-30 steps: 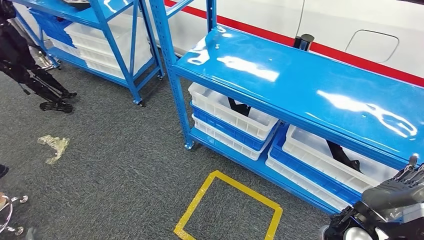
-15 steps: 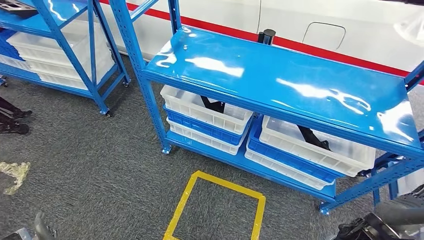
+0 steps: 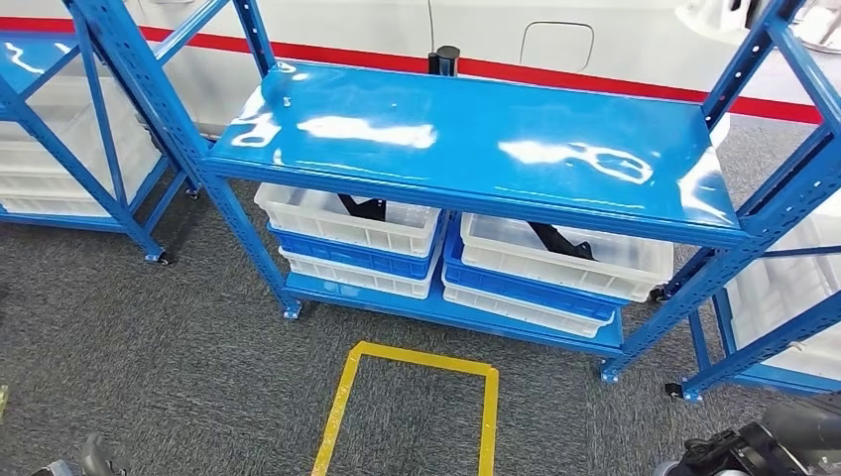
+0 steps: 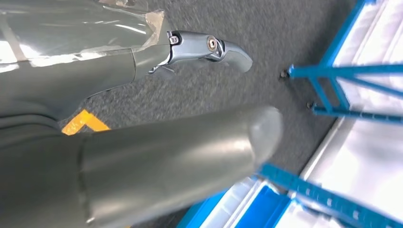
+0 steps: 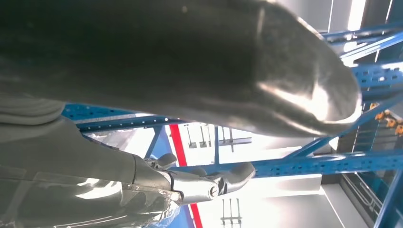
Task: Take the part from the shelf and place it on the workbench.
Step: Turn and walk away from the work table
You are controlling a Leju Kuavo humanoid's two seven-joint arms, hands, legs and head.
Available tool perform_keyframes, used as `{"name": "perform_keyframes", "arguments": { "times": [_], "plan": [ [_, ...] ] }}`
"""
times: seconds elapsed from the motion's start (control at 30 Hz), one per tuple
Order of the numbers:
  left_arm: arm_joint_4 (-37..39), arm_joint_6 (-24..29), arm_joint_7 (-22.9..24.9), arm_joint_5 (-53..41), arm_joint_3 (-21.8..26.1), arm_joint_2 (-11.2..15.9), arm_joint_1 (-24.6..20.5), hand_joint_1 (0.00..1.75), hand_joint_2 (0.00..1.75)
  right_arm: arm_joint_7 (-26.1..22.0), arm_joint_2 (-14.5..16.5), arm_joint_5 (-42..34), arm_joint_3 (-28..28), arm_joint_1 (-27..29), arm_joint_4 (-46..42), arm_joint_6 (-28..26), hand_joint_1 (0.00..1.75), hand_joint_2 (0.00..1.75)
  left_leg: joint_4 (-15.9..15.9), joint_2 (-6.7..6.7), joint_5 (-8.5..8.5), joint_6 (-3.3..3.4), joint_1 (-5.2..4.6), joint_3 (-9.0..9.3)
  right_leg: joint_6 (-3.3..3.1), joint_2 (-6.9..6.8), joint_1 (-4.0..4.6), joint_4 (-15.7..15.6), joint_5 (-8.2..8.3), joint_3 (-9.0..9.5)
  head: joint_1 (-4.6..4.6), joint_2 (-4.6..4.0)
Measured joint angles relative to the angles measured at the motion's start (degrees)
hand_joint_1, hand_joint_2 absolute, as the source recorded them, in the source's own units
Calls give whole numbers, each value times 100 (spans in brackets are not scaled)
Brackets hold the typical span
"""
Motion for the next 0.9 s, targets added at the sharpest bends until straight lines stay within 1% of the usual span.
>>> {"name": "perform_keyframes", "arguments": {
  "times": [0.03,0.07,0.1,0.13,0.17,0.2,0.23,0.27,0.3,0.33,0.37,0.43,0.57,0.7,0.9],
  "plan": [
    [1,9,1,6,-1,1,20,0,0,-4,-3,5,6,-30,27,-17,0,0,381,-156,-204,-15,4,-183,-26,29,7,0,1,-6,-8,-1],
    [3,15,3,9,-1,1,39,0,0,-5,-5,9,11,-52,57,-29,0,0,800,-237,-393,-24,6,-388,-46,56,13,1,1,-11,-15,0],
    [5,21,4,13,-1,1,57,0,0,-5,-6,11,16,-62,89,-34,0,0,1130,-265,-496,-29,6,-557,-48,87,20,2,0,-12,-21,-1],
    [7,27,4,14,-1,1,71,0,0,-5,-8,11,16,-70,117,-37,0,0,1277,-272,-491,-29,6,-645,-48,115,26,2,0,-9,-21,0],
    [10,32,4,16,0,1,81,0,0,-5,-10,11,16,-79,146,-38,0,0,1187,-272,-369,-21,8,-618,-47,141,30,3,0,-1,-23,1],
    [13,36,4,18,1,2,88,0,0,-5,-12,10,16,-92,175,-39,0,0,880,-272,-161,-9,12,-481,-45,166,29,4,-1,12,-25,1],
    [15,37,4,19,2,4,89,0,0,-5,-13,9,17,-107,202,-41,0,0,460,-278,58,8,18,-284,-42,187,30,6,-3,22,-29,1],
    [17,36,4,20,3,7,85,0,0,-7,-16,7,18,-125,230,-45,0,0,62,-286,214,22,18,-100,-29,203,52,20,-9,20,-30,1],
    [20,35,4,21,2,8,83,0,0,-11,-21,2,19,-144,255,-53,0,0,-228,-293,310,37,22,29,-17,215,73,33,-17,8,-27,1],
    [25,32,3,21,2,5,80,0,0,-19,-29,-4,20,-165,280,-66,0,0,-376,-297,339,45,17,87,-12,222,98,43,-25,-10,-24,1],
    [32,31,2,21,1,3,76,0,0,-29,-38,-11,22,-182,306,-83,0,0,-418,-296,335,47,7,94,-6,226,118,50,-31,-28,-17,0],
    [45,35,-3,21,3,-1,72,0,0,-49,-50,-21,27,-204,356,-117,0,0,-420,-293,345,57,-21,92,-6,227,122,34,-27,-39,-10,0],
    [74,47,-18,17,13,4,68,0,0,-63,-70,-32,37,-253,437,-143,0,0,-413,-293,347,115,-82,88,50,226,102,14,1,-8,-11,-1],
    [102,47,-20,16,13,4,65,0,0,-66,-83,-40,50,-273,508,-148,0,0,-410,-292,342,143,-91,87,59,226,93,3,6,-5,-11,1],
    [122,47,-20,16,13,3,65,0,0,-68,-94,-40,51,-274,546,-148,0,0,-410,-291,340,146,-89,88,61,226,93,3,5,-8,-13,0]
  ]
}}
